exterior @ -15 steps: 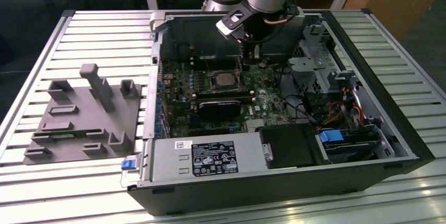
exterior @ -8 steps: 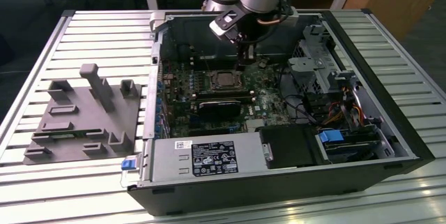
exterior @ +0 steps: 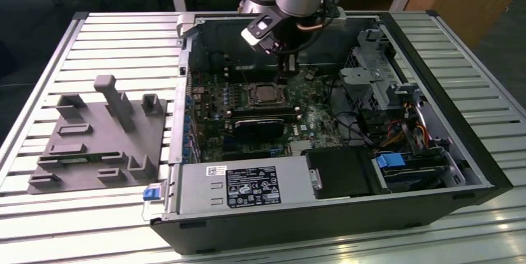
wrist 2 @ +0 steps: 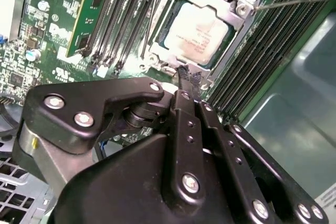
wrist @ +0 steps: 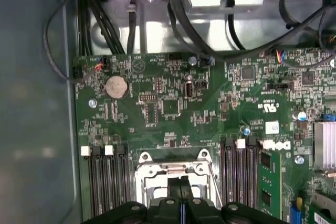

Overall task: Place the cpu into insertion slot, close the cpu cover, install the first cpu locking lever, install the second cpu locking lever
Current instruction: 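Close the cpu cover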

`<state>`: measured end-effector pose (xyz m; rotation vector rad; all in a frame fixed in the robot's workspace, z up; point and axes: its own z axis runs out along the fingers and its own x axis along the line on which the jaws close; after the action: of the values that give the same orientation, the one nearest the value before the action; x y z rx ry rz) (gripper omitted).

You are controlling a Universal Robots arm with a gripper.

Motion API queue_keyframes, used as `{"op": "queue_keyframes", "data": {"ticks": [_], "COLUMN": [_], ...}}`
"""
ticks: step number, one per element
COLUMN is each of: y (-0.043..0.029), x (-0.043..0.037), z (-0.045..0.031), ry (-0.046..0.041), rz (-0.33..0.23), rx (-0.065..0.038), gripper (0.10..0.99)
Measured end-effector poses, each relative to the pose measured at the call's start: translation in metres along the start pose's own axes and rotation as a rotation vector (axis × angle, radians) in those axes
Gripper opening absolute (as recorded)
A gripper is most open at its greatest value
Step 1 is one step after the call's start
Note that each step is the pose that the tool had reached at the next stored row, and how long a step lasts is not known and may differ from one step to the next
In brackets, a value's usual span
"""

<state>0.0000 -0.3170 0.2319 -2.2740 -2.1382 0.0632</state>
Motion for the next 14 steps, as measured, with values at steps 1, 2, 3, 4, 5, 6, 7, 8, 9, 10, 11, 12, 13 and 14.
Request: {"op": "queue_keyframes", "data": {"ticks": [1,2,3,4,5,6,7,8,9,10,11,12,13,14], "y": [-0.0021,-0.0039,-0.0053,-0.0068,-0.0083,-0.0099,-0.0116,-0.0137,-0.0159,-0.018,-0.0204,-0.0225,-0.0246,-0.0267], "x": [-0.0001,-0.0002,-0.0003,-0.0004,-0.0005,-0.0006,-0.0007,-0.0009,-0.001,-0.0011,-0.0012,-0.0013,-0.0014,-0.0016], "z": [0.0006,0.0012,0.0019,0.0026,0.0034,0.0041,0.0048,0.0052,0.0056,0.006,0.0064,0.0068,0.0071,0.0072], "ry": [0.0004,0.0008,0.0011,0.0014,0.0018,0.0022,0.0023,0.0024,0.0025,0.0027,0.003,0.0032,0.0035,0.0036], "rz": [0.0,-0.001,-0.002,-0.002,-0.003,-0.003,-0.004,-0.004,-0.004,-0.005,-0.005,-0.006,-0.006,-0.007], "rx": [-0.003,-0.007,-0.011,-0.018,-0.024,-0.03,-0.035,-0.038,-0.04,-0.042,-0.045,-0.047,-0.049,-0.051], "gripper": [0.102,0.102,0.102,0.102,0.102,0.102,0.102,0.102,0.102,0.102,0.102,0.102,0.102,0.102]}}
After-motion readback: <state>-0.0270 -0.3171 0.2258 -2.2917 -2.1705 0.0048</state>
